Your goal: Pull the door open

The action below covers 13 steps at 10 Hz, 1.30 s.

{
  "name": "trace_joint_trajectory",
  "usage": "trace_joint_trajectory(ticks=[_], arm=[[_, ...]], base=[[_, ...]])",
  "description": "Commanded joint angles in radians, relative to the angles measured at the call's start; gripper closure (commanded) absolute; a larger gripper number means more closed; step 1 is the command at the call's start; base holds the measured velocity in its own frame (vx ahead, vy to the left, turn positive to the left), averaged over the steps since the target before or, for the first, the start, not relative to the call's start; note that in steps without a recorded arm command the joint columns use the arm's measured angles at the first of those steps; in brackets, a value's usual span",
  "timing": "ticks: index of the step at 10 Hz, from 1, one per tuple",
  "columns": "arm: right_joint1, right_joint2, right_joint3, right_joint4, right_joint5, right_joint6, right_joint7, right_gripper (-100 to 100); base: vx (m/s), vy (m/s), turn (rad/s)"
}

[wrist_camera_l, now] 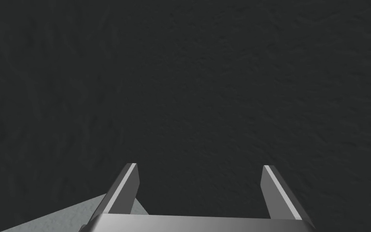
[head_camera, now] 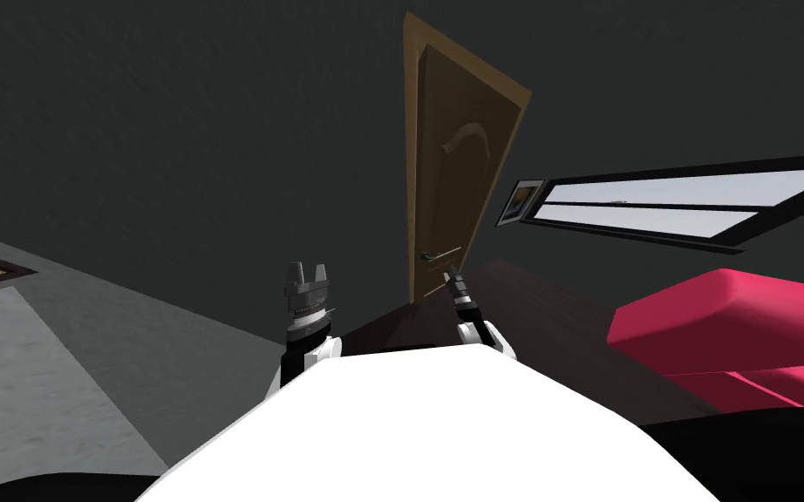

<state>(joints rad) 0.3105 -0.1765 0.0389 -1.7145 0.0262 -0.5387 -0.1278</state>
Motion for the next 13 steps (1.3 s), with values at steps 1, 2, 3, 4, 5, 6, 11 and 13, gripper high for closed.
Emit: trace_joint_trajectory(ticks=[1, 2, 3, 4, 5, 6, 11, 13], arm=[[-0.007, -0.005, 0.002, 0.036, -0.002, -0.012, -0.005, -100], [-0.026, -0.018, 0.006, 0.074, -0.008, -0.022, -0.015, -100], [-0.026, -0.018, 0.006, 0.086, -0.008, -0.022, -0.015, -100], [-0.044, -0.030, 0.009, 0.125, -0.014, -0.032, -0.025, -100], [-0.044, -0.030, 0.009, 0.135, -0.014, -0.032, -0.025, -100], [-0.063, -0.043, 0.013, 0.177, -0.020, -0.042, -0.034, -100], [-0.117, -0.080, 0.023, 0.330, -0.036, -0.072, -0.063, -100], [-0.135, -0.092, 0.026, 0.378, -0.042, -0.082, -0.073, -100]], base=[[0.033, -0.035, 0.062], [0.045, -0.051, 0.143], [0.038, -0.050, 0.061], [0.041, -0.051, 0.109], [0.040, -0.043, 0.066], [0.044, -0.041, 0.128], [0.053, -0.066, 0.126], [0.029, -0.047, 0.081]])
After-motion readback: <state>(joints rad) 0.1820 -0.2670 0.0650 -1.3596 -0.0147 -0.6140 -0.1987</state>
